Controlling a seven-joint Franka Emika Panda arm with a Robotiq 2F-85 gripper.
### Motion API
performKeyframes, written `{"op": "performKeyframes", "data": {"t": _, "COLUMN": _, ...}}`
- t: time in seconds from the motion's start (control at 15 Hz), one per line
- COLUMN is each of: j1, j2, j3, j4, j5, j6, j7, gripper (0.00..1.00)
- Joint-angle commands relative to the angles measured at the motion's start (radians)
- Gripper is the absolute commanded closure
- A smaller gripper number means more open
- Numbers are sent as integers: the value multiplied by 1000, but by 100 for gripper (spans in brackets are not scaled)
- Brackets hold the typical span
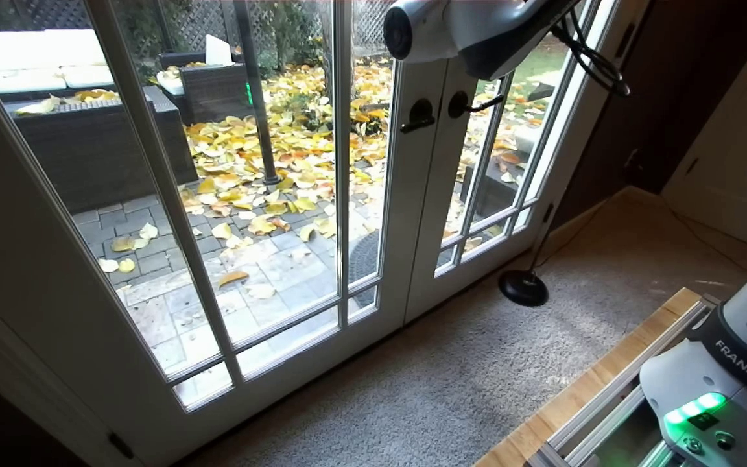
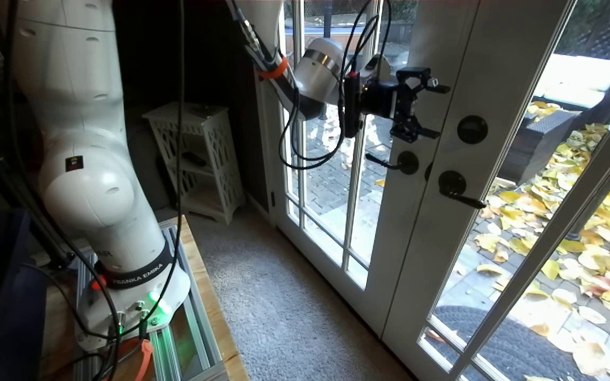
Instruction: Turn the lock of the right door to the right
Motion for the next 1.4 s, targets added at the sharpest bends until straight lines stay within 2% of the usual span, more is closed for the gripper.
{"op": "performKeyframes", "data": {"t": 0.0, "j1": 17, "j2": 111, "j3": -24, "j4": 99, "j5": -35, "j6": -29, "j7": 11, "gripper": 0}}
{"op": "performKeyframes", "data": {"t": 0.2, "j1": 18, "j2": 158, "j3": -27, "j4": 158, "j5": -38, "j6": -13, "j7": 5, "gripper": 0}}
{"op": "performKeyframes", "data": {"t": 0.27, "j1": 17, "j2": 168, "j3": -25, "j4": 177, "j5": -30, "j6": -3, "j7": -2, "gripper": 7}}
{"op": "performKeyframes", "data": {"t": 0.4, "j1": 20, "j2": 191, "j3": -27, "j4": 218, "j5": -36, "j6": -3, "j7": -1, "gripper": 31}}
{"op": "performKeyframes", "data": {"t": 0.47, "j1": 19, "j2": 199, "j3": -29, "j4": 233, "j5": -38, "j6": 4, "j7": -7, "gripper": 31}}
{"op": "performKeyframes", "data": {"t": 0.67, "j1": 9, "j2": 216, "j3": -32, "j4": 263, "j5": -23, "j6": 26, "j7": -12, "gripper": 54}}
{"op": "performKeyframes", "data": {"t": 0.73, "j1": 6, "j2": 217, "j3": -32, "j4": 259, "j5": -18, "j6": 31, "j7": -13, "gripper": 48}}
{"op": "performKeyframes", "data": {"t": 0.87, "j1": 5, "j2": 218, "j3": -32, "j4": 251, "j5": -11, "j6": 39, "j7": -19, "gripper": 54}}
{"op": "performKeyframes", "data": {"t": 1.0, "j1": 4, "j2": 220, "j3": -32, "j4": 247, "j5": -6, "j6": 51, "j7": -26, "gripper": 46}}
{"op": "performKeyframes", "data": {"t": 1.13, "j1": 3, "j2": 220, "j3": -32, "j4": 243, "j5": -2, "j6": 67, "j7": -32, "gripper": 44}}
{"op": "performKeyframes", "data": {"t": 1.2, "j1": 0, "j2": 217, "j3": -30, "j4": 240, "j5": 3, "j6": 85, "j7": -36, "gripper": 46}}
{"op": "performKeyframes", "data": {"t": 1.33, "j1": -6, "j2": 209, "j3": -33, "j4": 235, "j5": -6, "j6": 119, "j7": -34, "gripper": 46}}
